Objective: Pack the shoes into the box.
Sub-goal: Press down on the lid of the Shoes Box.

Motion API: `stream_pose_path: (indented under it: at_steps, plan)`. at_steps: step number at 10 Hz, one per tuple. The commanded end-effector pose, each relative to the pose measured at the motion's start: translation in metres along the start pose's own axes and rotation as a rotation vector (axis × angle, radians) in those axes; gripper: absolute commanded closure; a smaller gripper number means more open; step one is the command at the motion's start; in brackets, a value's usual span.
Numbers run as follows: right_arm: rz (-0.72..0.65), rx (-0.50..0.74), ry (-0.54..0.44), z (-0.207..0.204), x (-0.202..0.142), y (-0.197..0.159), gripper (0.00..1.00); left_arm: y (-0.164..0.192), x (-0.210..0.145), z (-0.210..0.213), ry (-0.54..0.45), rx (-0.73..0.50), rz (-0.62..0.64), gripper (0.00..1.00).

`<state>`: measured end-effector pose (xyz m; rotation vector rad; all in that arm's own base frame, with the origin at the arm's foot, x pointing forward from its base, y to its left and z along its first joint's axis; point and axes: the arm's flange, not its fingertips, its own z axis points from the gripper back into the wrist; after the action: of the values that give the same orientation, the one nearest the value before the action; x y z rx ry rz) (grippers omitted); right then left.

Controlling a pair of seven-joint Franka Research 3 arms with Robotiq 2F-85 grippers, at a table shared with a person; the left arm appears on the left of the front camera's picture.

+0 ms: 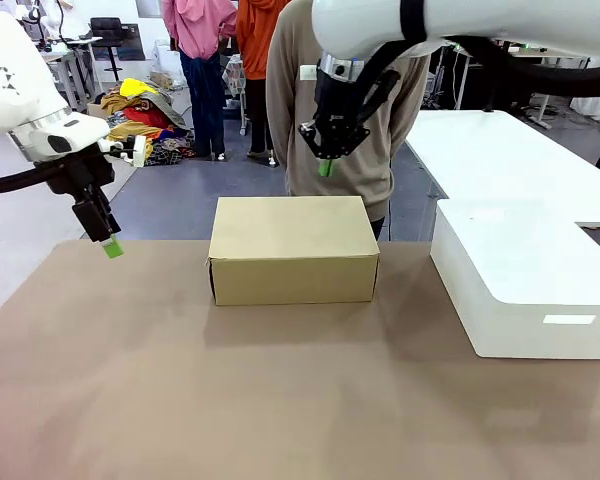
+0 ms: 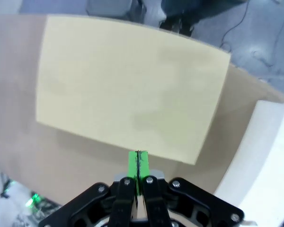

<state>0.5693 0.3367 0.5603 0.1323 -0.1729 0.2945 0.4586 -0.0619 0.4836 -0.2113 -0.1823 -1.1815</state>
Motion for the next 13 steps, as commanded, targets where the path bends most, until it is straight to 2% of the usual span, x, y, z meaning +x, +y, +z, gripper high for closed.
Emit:
stream_pose_path:
  at_steps: [1,2,7,9,13]
  plan:
    - [-0.064,-0.031,-0.039,-0.003,0.027,0.013,1.00,0.002,0.000,0.001,-0.009,0.002,0.012,0.00]
    - [-0.075,-0.035,-0.060,-0.015,0.036,0.016,1.00,0.002,0.000,0.001,-0.009,0.002,0.012,0.00]
    - [-0.108,-0.030,0.010,-0.056,0.058,0.016,1.00,0.002,0.000,0.001,-0.009,0.002,0.012,0.00]
    - [-0.068,-0.001,0.009,-0.064,0.042,0.009,1.00,0.002,0.000,0.001,-0.009,0.002,0.012,0.00]
    - [-0.082,0.001,0.020,-0.073,0.049,0.006,1.00,0.002,0.000,0.001,-0.009,0.002,0.012,0.00]
